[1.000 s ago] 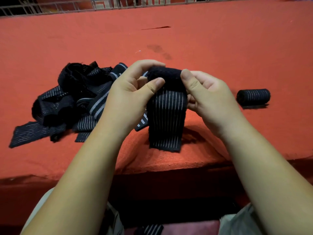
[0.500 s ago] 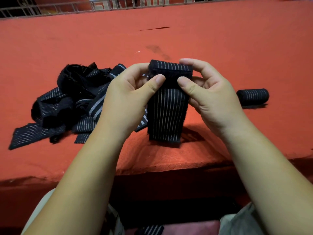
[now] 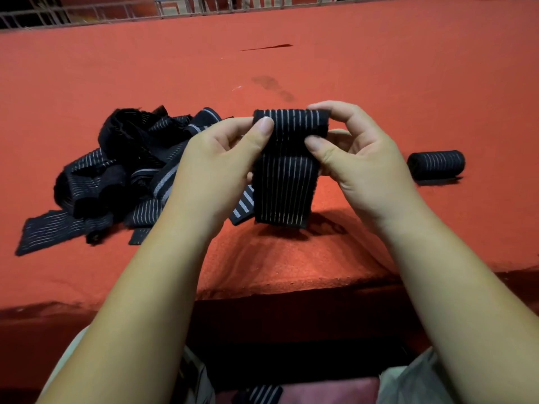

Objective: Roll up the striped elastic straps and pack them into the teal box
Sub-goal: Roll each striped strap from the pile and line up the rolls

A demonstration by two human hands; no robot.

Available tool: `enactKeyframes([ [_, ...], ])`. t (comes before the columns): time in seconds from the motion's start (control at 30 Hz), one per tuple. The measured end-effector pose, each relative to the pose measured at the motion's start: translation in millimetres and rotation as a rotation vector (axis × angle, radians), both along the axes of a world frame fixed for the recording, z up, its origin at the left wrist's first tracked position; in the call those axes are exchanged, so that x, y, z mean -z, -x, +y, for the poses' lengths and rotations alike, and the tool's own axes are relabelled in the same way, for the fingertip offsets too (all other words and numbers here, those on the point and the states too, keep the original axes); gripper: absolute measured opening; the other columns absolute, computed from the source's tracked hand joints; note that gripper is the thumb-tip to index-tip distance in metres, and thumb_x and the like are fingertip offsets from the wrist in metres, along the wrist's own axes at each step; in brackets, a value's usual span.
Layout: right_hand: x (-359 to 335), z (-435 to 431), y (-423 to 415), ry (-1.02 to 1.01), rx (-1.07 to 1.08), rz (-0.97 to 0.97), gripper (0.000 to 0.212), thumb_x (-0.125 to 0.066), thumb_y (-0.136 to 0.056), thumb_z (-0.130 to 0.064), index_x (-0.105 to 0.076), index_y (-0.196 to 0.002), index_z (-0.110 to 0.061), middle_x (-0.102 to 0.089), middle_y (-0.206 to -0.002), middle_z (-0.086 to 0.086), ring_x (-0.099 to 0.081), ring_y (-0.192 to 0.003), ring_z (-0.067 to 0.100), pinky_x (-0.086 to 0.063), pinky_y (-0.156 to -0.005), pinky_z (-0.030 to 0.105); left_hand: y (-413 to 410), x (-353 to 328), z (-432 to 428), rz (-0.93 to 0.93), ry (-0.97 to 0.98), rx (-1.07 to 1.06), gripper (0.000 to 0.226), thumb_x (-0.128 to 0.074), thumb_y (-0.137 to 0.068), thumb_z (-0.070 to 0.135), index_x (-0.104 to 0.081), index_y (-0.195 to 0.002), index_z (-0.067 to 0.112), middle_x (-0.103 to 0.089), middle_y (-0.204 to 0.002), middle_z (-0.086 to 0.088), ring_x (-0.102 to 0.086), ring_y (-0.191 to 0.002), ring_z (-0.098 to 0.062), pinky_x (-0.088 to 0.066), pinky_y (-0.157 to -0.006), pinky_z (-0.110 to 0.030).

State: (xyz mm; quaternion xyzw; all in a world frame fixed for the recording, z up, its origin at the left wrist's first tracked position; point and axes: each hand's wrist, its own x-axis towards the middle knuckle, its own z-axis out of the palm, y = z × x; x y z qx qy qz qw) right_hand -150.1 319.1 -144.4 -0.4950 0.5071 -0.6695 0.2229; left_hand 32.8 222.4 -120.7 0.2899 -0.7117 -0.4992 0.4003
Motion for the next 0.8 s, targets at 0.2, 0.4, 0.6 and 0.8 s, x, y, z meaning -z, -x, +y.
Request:
enactKeyframes([
  [0.2,1.5,-1.1,0.7,0.012,0.017,0.012,0.043,-0.068,-0.103,-0.006,-0.066,-0.141,-0.024,-0.077,-0.121,0.017,-0.073,-0.116,0.029,-0.059,-0.106,0.047,-0.7,-2.1,2.4,0.006,-0.014,0.002,0.025,-0.063,-0.110,0.038,-0.083,-0.115,0.024,-0.082,-0.102,0.001,-0.075,-0.087,-0.017,-0.059,-0.074,-0.031],
  [0.4,0.4,1.9,0.2,0.028,0.047,0.076,0.032,-0.061,-0.106,0.000,-0.061,-0.134,-0.016,-0.074,-0.108,0.003,-0.069,-0.104,0.012,-0.059,-0.094,0.033,2.8,-3.5,10.2,0.070,-0.109,0.073,0.033,-0.057,-0.113,0.033,-0.082,-0.104,0.013,-0.072,-0.080,0.004,-0.062,-0.069,-0.009,-0.053,-0.068,-0.024],
  [0.6,2.2,5.6,0.9,-0.059,0.237,0.250,0.025,-0.064,-0.107,-0.012,-0.067,-0.131,-0.019,-0.077,-0.092,-0.017,-0.072,-0.092,-0.003,-0.054,-0.086,0.019,4.8,-2.1,12.3,0.091,-0.117,0.073,0.029,-0.062,-0.110,0.037,-0.084,-0.116,0.020,-0.083,-0.112,-0.002,-0.079,-0.109,-0.020,-0.060,-0.104,-0.049],
  [0.8,6.8,2.4,-2.1,-0.113,0.370,0.378,0.024,-0.068,-0.102,-0.020,-0.072,-0.126,-0.027,-0.078,-0.104,-0.014,-0.072,-0.100,-0.001,-0.058,-0.095,0.034,7.6,3.2,11.6,0.021,-0.013,-0.011,0.029,-0.062,-0.110,0.038,-0.086,-0.112,0.023,-0.084,-0.108,0.006,-0.078,-0.110,-0.015,-0.059,-0.105,-0.050],
])
